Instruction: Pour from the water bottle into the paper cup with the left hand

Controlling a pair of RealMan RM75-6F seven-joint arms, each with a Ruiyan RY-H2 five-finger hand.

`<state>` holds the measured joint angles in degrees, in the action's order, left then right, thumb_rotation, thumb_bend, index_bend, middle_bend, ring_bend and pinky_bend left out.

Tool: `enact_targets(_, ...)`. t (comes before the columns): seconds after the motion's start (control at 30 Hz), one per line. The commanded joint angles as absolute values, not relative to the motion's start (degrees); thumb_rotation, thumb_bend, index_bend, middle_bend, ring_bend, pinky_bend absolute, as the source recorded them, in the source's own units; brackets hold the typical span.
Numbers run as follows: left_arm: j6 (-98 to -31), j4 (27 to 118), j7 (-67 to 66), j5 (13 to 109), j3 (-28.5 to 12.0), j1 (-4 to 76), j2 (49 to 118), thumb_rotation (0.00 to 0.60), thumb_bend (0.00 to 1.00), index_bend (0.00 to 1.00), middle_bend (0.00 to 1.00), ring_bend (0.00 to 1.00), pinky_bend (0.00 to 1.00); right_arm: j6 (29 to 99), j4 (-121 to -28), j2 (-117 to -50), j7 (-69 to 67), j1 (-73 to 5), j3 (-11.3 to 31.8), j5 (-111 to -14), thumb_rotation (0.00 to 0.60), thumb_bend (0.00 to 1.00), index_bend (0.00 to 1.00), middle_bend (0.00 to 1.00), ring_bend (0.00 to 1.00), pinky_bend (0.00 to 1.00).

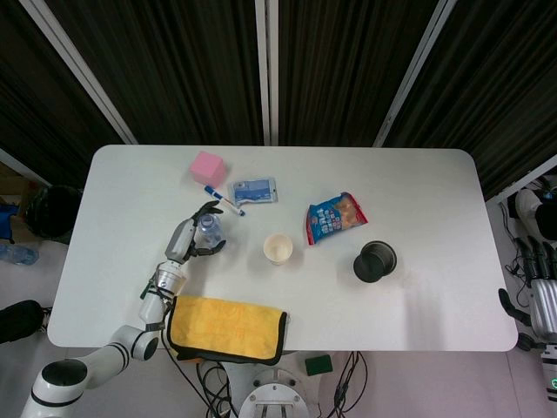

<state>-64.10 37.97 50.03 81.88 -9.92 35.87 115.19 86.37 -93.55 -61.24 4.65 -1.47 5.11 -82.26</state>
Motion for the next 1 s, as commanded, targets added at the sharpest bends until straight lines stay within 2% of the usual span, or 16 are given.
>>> enact_targets(0.03,-64.2,37.8,50.4,82.0,-9.8,35.9,115.1,0.600,0.17,0.07,0.18,0.13,0.22,86.4,-93.6,-61.2,4.7,-1.5,5.1,-82.3,0.600,0.31,0.00,0.00,0.00,0.00)
enact_targets(0.27,-66.1,36.1,51.3,82.7,-9.4,35.6,115.8,0.600,0.10,0.01,0.14,0.09,0.18,86.5,-93.6,-61.2,4.5,-1.4,5.2,-82.3,0.600,0.31,0.00,0.00,0.00,0.00)
enact_targets(0.5,-68.6,35.9,53.4,83.0,-9.3,34.3,115.3,0.598,0.01,0.00,0.11,0.05,0.13,86.7,-93.4,-61.2,4.2,-1.4,5.2,-82.5,0.600,0.31,0.00,0.00,0.00,0.00)
enact_targets(0.67,-70.1,37.5,54.5,82.5,-9.5,32.6,113.4,0.569,0.00,0.00,0.10,0.04,0.13,86.8,-93.3,-61.4,4.0,-1.4,5.1,-82.7,0.600,0.31,0.00,0.00,0.00,0.00)
enact_targets(0.73,-71.0,38.9,54.9,82.3,-9.5,31.6,112.1,0.537,0.00,0.00,0.09,0.04,0.13,86.9,-93.3,-61.4,4.0,-1.3,5.0,-82.8,0.600,0.31,0.00,0.00,0.00,0.00)
enact_targets(0.8,-72.9,40.9,55.1,82.2,-9.4,30.0,110.3,0.505,0.00,0.00,0.08,0.03,0.13,87.2,-93.3,-61.4,3.8,-1.2,5.1,-82.9,0.600,0.31,0.00,0.00,0.00,0.00)
enact_targets(0.9,-77.2,44.7,55.4,82.2,-9.1,26.3,106.5,0.495,0.00,0.00,0.06,0.02,0.13,87.4,-93.0,-61.3,3.6,-1.1,5.0,-83.0,0.600,0.31,0.00,0.00,0.00,0.00)
enact_targets(1.0,-84.9,49.0,57.3,82.9,-9.3,21.9,102.2,0.555,0.03,0.00,0.04,0.02,0.16,87.0,-92.3,-61.6,3.6,-0.9,4.6,-82.8,0.600,0.31,0.00,0.00,0.00,0.00)
